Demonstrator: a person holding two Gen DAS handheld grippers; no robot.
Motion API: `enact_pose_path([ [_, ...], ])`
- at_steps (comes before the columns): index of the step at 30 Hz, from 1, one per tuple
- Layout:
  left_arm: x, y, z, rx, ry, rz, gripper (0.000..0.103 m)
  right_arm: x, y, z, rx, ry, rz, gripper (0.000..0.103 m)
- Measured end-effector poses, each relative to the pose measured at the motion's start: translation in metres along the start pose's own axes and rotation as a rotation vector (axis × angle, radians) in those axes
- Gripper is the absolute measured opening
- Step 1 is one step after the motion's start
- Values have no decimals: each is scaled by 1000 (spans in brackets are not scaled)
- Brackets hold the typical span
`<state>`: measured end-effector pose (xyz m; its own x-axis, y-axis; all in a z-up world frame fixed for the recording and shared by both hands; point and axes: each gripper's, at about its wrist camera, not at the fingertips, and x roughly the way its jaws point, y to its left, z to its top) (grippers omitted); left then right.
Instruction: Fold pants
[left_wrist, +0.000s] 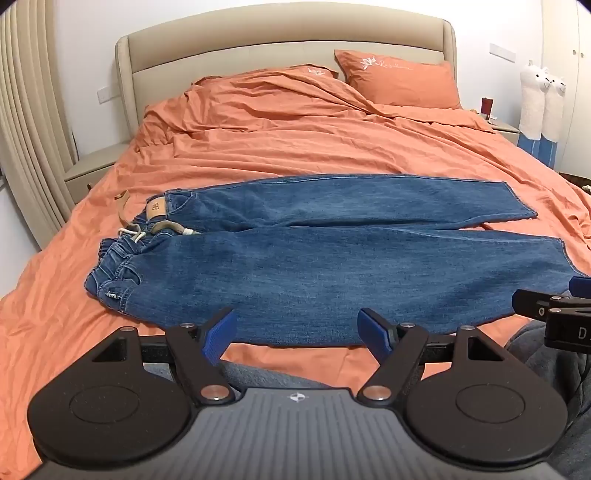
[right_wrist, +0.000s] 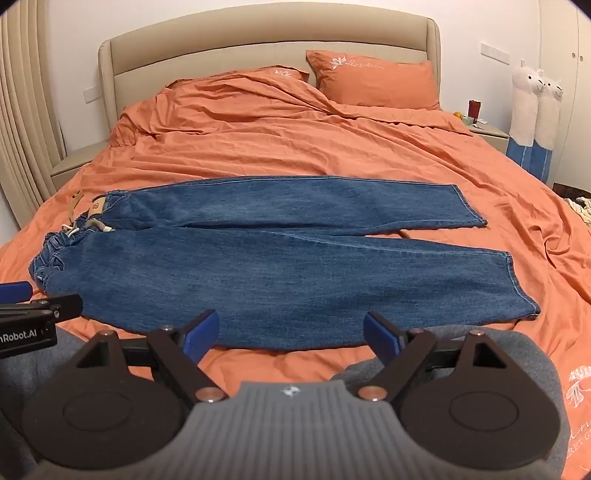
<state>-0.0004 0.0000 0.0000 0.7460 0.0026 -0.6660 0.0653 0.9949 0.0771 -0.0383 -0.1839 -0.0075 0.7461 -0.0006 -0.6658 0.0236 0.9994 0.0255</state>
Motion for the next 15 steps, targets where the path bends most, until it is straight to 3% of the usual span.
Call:
enact_pose_path([
  [15, 0, 0, 0, 0, 4, -1, 87, -6, -2, 2, 1, -5, -5, 82],
])
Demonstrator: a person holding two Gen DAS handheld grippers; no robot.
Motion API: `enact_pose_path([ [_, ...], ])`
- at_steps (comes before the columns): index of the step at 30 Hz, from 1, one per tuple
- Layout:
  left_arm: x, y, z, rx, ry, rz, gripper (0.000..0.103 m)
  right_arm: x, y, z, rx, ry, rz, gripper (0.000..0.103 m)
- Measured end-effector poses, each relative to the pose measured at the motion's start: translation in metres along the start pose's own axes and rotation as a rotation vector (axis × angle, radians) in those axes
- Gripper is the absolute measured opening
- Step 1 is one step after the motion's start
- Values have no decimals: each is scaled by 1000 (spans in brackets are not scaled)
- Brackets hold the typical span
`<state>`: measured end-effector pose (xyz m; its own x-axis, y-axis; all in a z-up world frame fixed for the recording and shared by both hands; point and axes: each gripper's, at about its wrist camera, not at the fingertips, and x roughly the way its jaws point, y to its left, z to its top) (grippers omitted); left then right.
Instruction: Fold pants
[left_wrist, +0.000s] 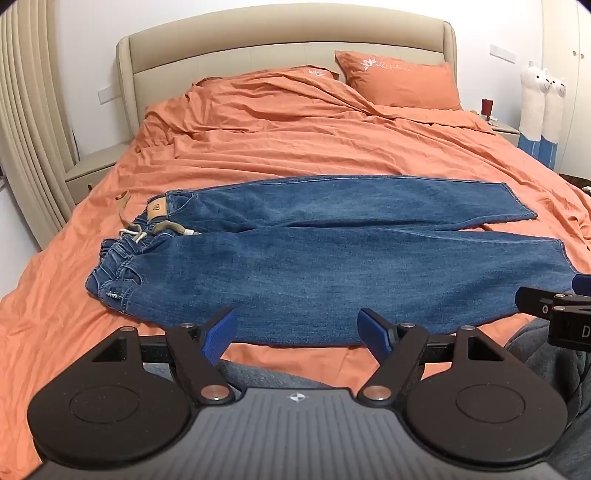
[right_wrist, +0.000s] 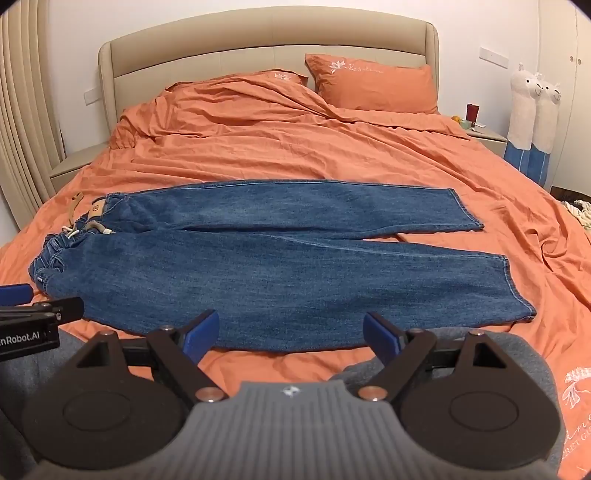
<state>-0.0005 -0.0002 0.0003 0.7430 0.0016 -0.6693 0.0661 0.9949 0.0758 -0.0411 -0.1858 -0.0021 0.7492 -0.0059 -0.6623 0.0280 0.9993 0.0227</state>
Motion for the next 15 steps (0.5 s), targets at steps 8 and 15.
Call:
enact_pose_path([
  [8, -3, 0, 2, 1, -1, 1, 87, -2, 2, -1, -9, -5, -6, 82],
  [15, -6, 0, 4, 1, -4, 3, 87, -4, 5, 1, -16, -11, -11, 82],
])
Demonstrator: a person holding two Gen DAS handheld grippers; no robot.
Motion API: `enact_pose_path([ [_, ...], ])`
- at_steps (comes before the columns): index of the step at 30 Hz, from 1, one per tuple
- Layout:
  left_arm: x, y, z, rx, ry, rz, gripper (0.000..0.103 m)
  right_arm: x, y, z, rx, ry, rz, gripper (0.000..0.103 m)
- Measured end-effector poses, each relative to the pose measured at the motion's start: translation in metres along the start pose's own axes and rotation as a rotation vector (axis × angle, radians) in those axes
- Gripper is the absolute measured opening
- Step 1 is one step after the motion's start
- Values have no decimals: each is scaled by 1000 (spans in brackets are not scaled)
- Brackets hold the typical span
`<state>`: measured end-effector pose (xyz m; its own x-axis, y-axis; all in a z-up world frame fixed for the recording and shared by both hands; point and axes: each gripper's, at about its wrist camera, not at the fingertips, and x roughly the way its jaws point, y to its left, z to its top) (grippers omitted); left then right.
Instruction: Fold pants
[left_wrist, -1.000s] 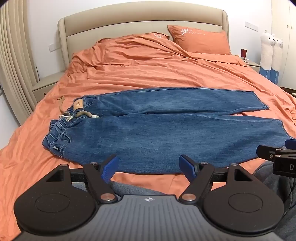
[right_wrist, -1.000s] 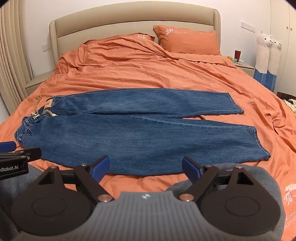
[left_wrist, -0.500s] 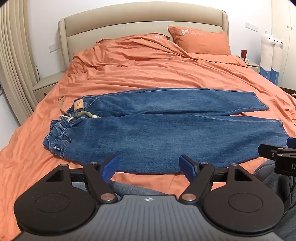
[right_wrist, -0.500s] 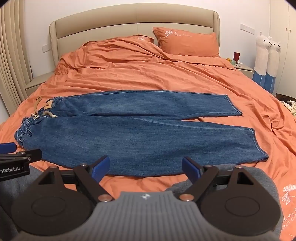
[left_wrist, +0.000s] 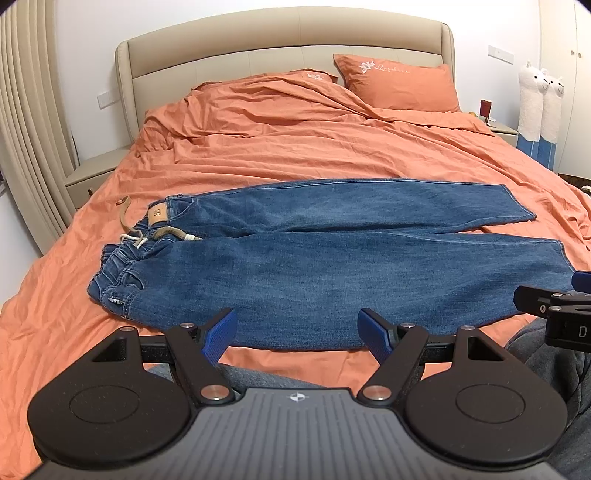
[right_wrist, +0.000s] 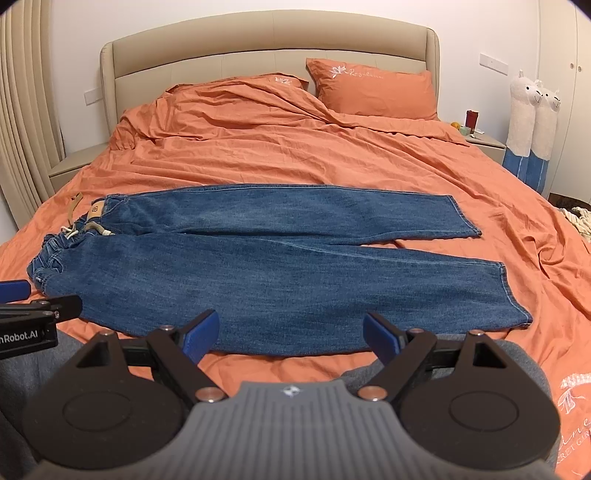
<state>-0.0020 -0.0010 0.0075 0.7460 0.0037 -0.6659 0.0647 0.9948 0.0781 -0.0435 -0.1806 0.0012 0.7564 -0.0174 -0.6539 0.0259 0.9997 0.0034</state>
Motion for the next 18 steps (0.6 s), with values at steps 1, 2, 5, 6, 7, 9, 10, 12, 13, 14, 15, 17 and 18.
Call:
enact_pose_path([
  [1, 0, 0, 0, 0, 0, 0, 87, 0, 0, 0, 1, 0, 0, 82],
  [2, 0, 0, 0, -1, -1, -1, 87, 0, 1, 0, 1, -1, -1, 82],
  [5, -1, -1, 3, 2, -2, 0, 87, 0, 1, 0, -1, -2, 0, 82],
  [6, -2, -1, 4, 2, -2, -1, 87, -1, 1, -1, -1, -4, 0, 82],
  [7, -2, -1, 4, 3, -1, -1, 87, -1, 1, -1, 0, -3, 0, 82],
  [9, -2, -1, 4, 4, -1, -1, 87, -1, 1, 0, 0, -4, 0, 82],
  [10, -2, -1, 4, 3, -2, -1, 87, -2, 1, 0, 1, -5, -1, 82],
  [12, -3, 0, 4, 3, -4, 0, 87, -3, 1, -1, 3, -7, 0, 82],
  [13, -4, 1, 5, 2, -5, -1, 87, -3, 1, -1, 3, -7, 0, 82],
  [14, -4, 1, 5, 2, -5, -1, 87, -3, 1, -1, 3, -7, 1, 82],
  [15, -5, 1, 5, 3, -4, -1, 87, -3, 1, -1, 2, -7, 1, 82],
  [17, -5, 1, 5, 4, -4, 0, 87, -3, 1, -1, 1, -7, 0, 82],
  [18, -5, 1, 5, 4, -4, -1, 87, -3, 0, -1, 3, -7, 1, 82],
])
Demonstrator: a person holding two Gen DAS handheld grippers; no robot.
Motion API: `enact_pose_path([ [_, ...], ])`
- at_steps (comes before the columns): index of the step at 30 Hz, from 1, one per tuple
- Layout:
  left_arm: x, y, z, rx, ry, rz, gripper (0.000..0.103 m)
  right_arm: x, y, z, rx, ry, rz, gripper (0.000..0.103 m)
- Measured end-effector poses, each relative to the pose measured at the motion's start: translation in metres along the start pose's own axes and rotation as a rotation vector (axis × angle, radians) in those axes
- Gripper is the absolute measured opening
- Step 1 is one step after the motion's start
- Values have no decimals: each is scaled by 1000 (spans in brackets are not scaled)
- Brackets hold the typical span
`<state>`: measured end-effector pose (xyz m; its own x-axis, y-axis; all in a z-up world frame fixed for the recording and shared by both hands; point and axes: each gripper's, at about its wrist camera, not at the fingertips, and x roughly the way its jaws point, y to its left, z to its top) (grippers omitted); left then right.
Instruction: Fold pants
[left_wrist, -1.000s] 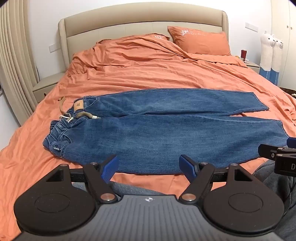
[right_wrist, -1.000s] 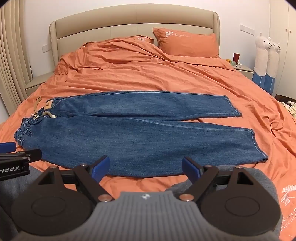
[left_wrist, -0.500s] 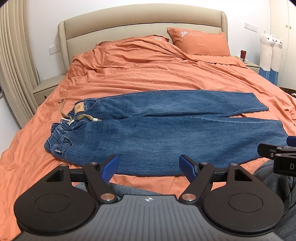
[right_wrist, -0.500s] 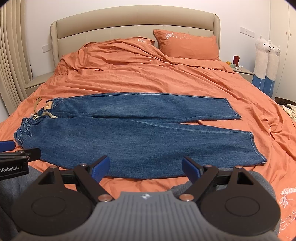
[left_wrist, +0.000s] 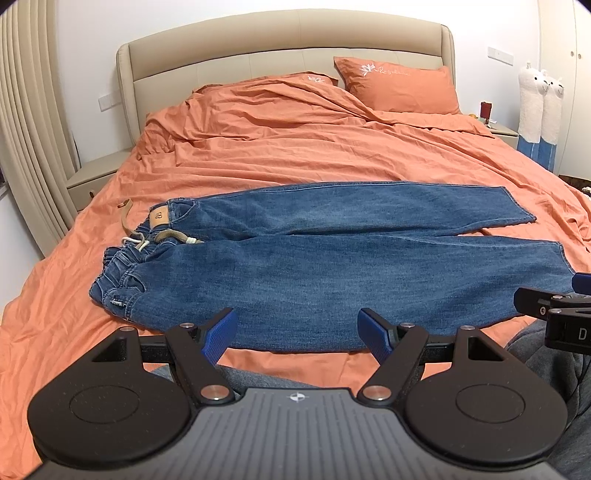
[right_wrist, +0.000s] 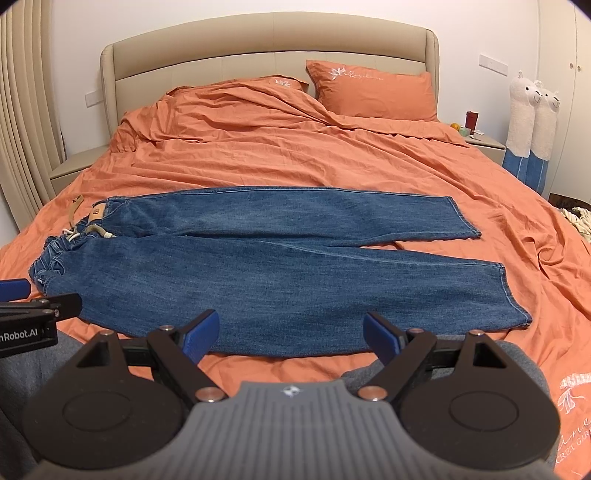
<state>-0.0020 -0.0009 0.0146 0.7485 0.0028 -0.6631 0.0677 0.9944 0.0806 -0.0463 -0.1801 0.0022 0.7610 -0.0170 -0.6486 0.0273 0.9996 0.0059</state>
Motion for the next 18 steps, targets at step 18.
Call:
enact_pose_path([
  [18, -4, -1, 2, -1, -2, 2, 87, -1, 1, -1, 0, -4, 1, 82],
])
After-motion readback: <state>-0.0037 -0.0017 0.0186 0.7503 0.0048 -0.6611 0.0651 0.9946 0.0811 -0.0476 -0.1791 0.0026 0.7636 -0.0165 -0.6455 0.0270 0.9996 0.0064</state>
